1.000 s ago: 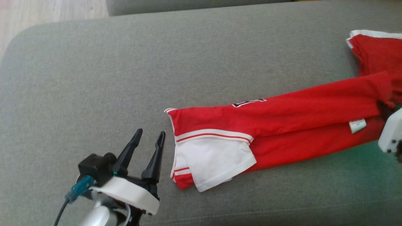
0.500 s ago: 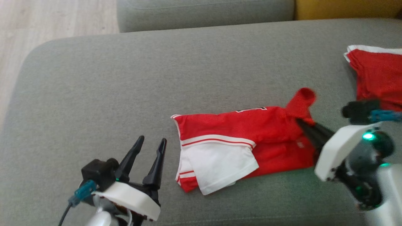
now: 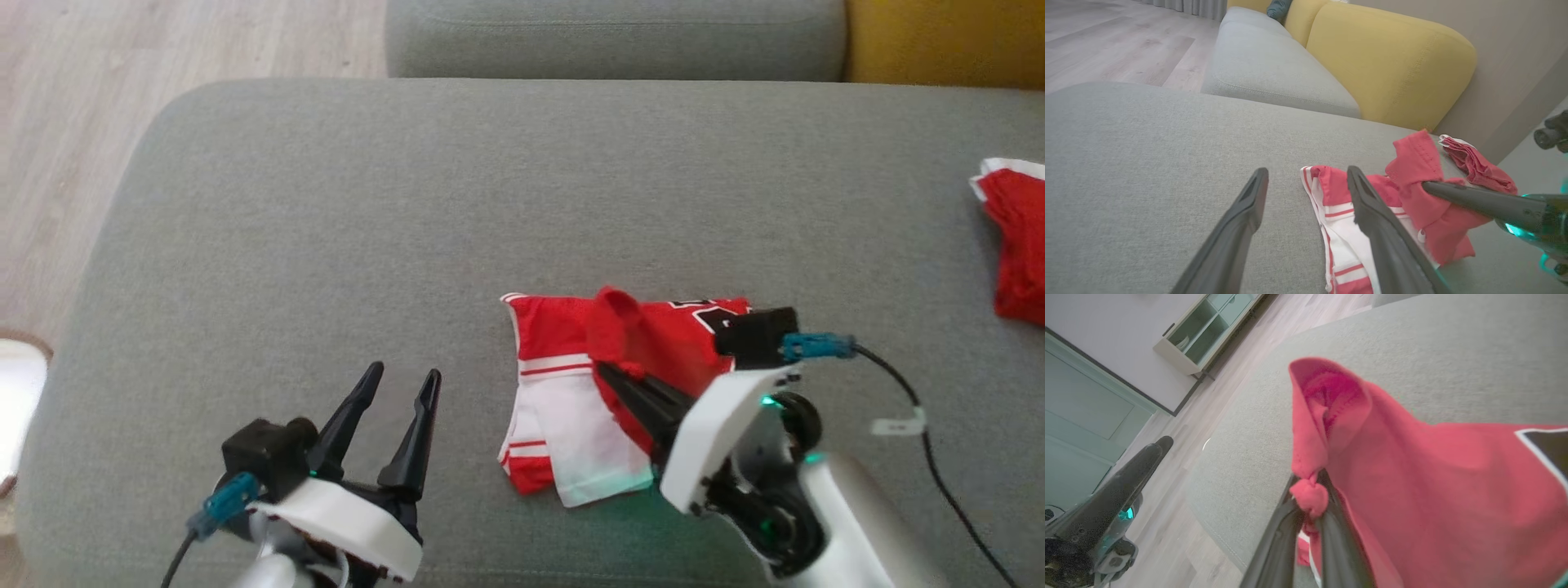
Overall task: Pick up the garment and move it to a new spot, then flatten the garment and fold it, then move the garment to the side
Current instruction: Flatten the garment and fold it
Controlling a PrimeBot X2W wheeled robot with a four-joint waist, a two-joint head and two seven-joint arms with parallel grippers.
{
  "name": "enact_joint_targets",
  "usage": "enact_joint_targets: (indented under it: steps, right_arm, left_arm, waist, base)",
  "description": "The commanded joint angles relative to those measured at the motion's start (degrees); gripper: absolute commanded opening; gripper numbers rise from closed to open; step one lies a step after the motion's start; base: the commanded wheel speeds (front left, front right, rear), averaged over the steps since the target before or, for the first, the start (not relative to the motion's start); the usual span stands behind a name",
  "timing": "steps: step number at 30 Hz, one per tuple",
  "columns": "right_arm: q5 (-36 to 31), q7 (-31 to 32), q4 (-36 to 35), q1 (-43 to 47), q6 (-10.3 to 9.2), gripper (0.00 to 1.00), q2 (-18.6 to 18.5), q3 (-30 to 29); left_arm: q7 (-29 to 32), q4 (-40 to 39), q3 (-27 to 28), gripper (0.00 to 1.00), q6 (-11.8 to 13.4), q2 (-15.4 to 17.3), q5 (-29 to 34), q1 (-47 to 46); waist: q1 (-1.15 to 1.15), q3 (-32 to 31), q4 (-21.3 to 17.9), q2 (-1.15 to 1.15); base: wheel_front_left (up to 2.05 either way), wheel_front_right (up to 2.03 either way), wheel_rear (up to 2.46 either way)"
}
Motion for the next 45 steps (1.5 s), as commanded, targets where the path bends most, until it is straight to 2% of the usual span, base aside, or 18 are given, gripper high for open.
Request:
enact_joint_targets:
  steps: [1, 9, 10, 11, 12, 18, 23, 25, 27, 33, 37, 40, 41, 43, 45]
  right_arm:
    - [0.5, -1.2, -1.3, -3.8, 0.37, 0.0, 0.9, 1.4]
    - [5.2, -7.9, 10.4, -10.1, 0.37, 0.0, 1.7, 6.5]
    - [5.9, -8.6, 11.9, -10.8, 0.37, 0.04, 1.7, 7.3]
    - [6.9, -9.3, 13.2, -11.3, 0.37, 0.36, 1.7, 8.1]
    - [8.3, -10.3, 14.3, -11.7, 0.37, 1.0, 1.7, 8.5]
    - [12.1, -14.9, 17.1, -14.5, 0.37, 1.0, 1.7, 11.6]
    - [12.2, -20.4, 16.4, -15.8, 0.37, 1.0, 1.7, 10.0]
    - [9.7, -22.9, 16.4, -16.1, 0.37, 1.0, 1.7, 8.4]
    - [4.2, -26.7, 16.5, -16.1, 0.37, 1.0, 1.4, 5.3]
    - [-2.8, -30.1, 15.3, -14.6, 0.37, 1.0, 1.1, 1.2]
    - [-8.0, -31.4, 14.1, -12.5, 0.37, 1.0, 0.7, 0.9]
    - [-10.9, -31.6, 14.0, -10.6, 0.37, 1.0, 0.5, 2.7]
    - [-11.4, -31.6, 14.2, -9.9, 0.37, 0.95, 0.5, 3.5]
    - [-12.2, -31.5, 14.7, -8.5, 0.37, 0.75, 0.4, 5.3]
    - [-13.9, -31.9, 15.6, -7.7, 0.37, 0.73, -0.1, 7.0]
  left_arm:
    - [-0.3, -1.5, 2.0, 1.0, -0.3, 0.6, -0.5, -2.6]
    - [-0.5, -0.4, 1.4, 1.0, -0.8, -0.3, -0.4, -3.6]
    - [-0.6, -0.3, 1.4, 1.0, -0.8, -0.4, -0.4, -3.7]
    - [-0.6, -0.2, 1.3, 1.0, -0.8, -0.4, -0.4, -3.7]
    - [-0.6, -0.1, 1.3, 1.0, -0.8, -0.5, -0.4, -3.8]
    - [-0.8, 0.2, 1.5, 1.0, -0.6, -0.5, -0.5, -3.7]
    - [-1.0, 0.1, 1.5, 1.0, -0.5, -0.5, -0.5, -3.6]
    - [-1.0, 0.1, 1.5, 1.0, -0.5, -0.6, -0.4, -3.6]
    - [-1.1, 0.1, 1.6, 1.0, -0.3, -0.6, -0.2, -3.7]
    - [-1.2, 0.3, 1.6, 1.0, -0.3, -0.7, -0.1, -3.9]
    - [-1.3, 0.5, 1.5, 1.0, -0.3, -0.8, 0.0, -4.3]
    - [-1.4, 0.5, 1.5, 1.0, -0.4, -0.8, 0.0, -4.5]
    - [-1.4, 0.5, 1.5, 1.0, -0.4, -0.8, 0.0, -4.6]
    - [-1.4, 0.6, 1.6, 1.0, -0.3, -0.7, 0.0, -4.7]
    - [-1.4, 0.5, 1.8, 1.0, -0.3, -0.6, -0.1, -4.8]
  waist:
    - [0.0, 0.3, 0.7, 0.0]
    - [0.0, 1.1, 3.0, 0.0]
    - [0.0, 1.2, 3.1, 0.0]
    - [0.0, 1.2, 3.2, 0.0]
    - [0.0, 1.3, 3.3, 0.0]
    - [0.0, 1.5, 2.8, 0.0]
    - [0.0, 1.5, 1.2, 0.0]
    - [0.0, 1.4, 0.5, 0.0]
    - [0.0, 1.5, -0.6, 0.0]
    - [0.0, 1.6, -1.8, 0.0]
    - [0.0, 2.0, -2.2, 0.0]
    - [0.0, 2.3, -2.0, 0.0]
    - [0.0, 2.5, -1.8, 0.0]
    - [0.0, 2.7, -1.3, 0.0]
    - [0.0, 2.8, -0.7, 0.0]
  base:
    - [0.0, 0.0, 0.0]
    - [0.0, 0.0, 0.0]
    - [0.0, 0.0, 0.0]
    - [0.0, 0.0, 0.0]
    - [0.0, 0.0, 0.0]
    - [0.0, 0.0, 0.0]
    - [0.0, 0.0, 0.0]
    - [0.0, 0.0, 0.0]
    - [0.0, 0.0, 0.0]
    - [0.0, 0.0, 0.0]
    - [0.0, 0.0, 0.0]
    - [0.0, 0.0, 0.0]
    - [0.0, 0.0, 0.0]
    - [0.0, 0.0, 0.0]
    - [0.0, 0.0, 0.0]
